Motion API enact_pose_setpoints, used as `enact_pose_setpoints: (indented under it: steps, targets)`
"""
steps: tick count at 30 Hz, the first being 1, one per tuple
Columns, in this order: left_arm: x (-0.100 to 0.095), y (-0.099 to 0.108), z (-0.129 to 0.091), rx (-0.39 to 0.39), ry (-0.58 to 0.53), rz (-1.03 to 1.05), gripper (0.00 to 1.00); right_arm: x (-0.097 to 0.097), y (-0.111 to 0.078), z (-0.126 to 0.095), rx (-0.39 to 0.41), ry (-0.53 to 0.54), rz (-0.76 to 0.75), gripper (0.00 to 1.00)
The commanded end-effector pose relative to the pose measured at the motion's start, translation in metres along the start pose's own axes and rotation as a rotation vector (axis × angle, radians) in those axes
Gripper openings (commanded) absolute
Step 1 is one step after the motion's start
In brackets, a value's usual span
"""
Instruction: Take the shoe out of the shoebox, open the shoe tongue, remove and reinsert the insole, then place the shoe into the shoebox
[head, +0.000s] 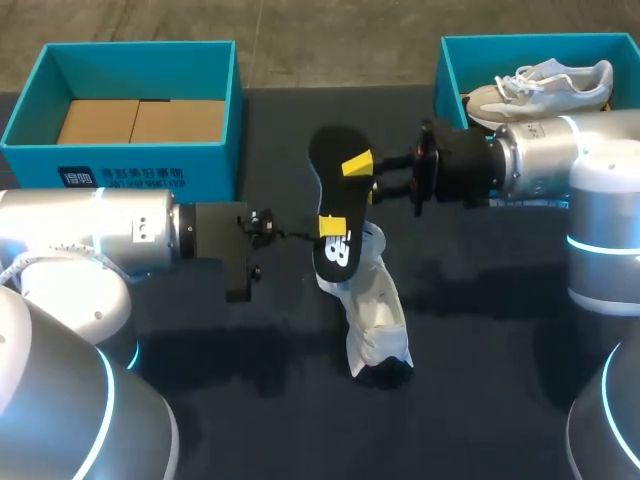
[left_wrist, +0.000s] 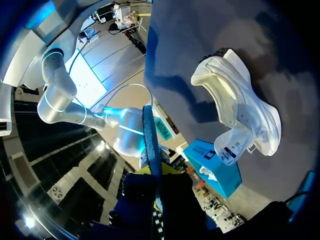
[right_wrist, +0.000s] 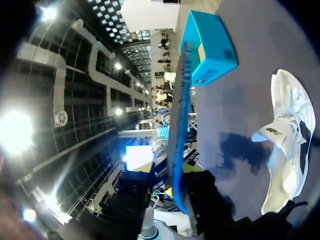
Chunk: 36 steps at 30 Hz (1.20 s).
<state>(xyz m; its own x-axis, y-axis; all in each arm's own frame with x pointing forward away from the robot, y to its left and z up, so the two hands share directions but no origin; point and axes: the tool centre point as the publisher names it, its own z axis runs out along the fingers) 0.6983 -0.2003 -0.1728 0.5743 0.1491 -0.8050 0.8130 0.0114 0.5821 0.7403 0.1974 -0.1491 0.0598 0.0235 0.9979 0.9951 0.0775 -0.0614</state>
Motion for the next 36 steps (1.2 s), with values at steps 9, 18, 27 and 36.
enact_pose_setpoints:
  steps: [9, 18, 27, 36]
  targets:
    - [0.0000, -0.0013, 0.0011, -0.004, 0.000, 0.002, 0.00, -0.0004, -0.0032, -0.0002, -0.016, 0.015, -0.002, 0.28]
    - [0.0000, -0.0013, 0.0011, -0.004, 0.000, 0.002, 0.00, 0.0003, -0.0047, -0.0028, -0.043, 0.042, -0.005, 0.25]
    - [0.0000, -0.0013, 0.0011, -0.004, 0.000, 0.002, 0.00, 0.0008, -0.0053, -0.0040, -0.066, 0.058, -0.017, 0.00]
    - [-0.0003, -0.0019, 0.0006, -0.001, 0.001, -0.011, 0.93, -0.0013, -0.0039, -0.0028, -0.042, 0.058, -0.016, 0.00]
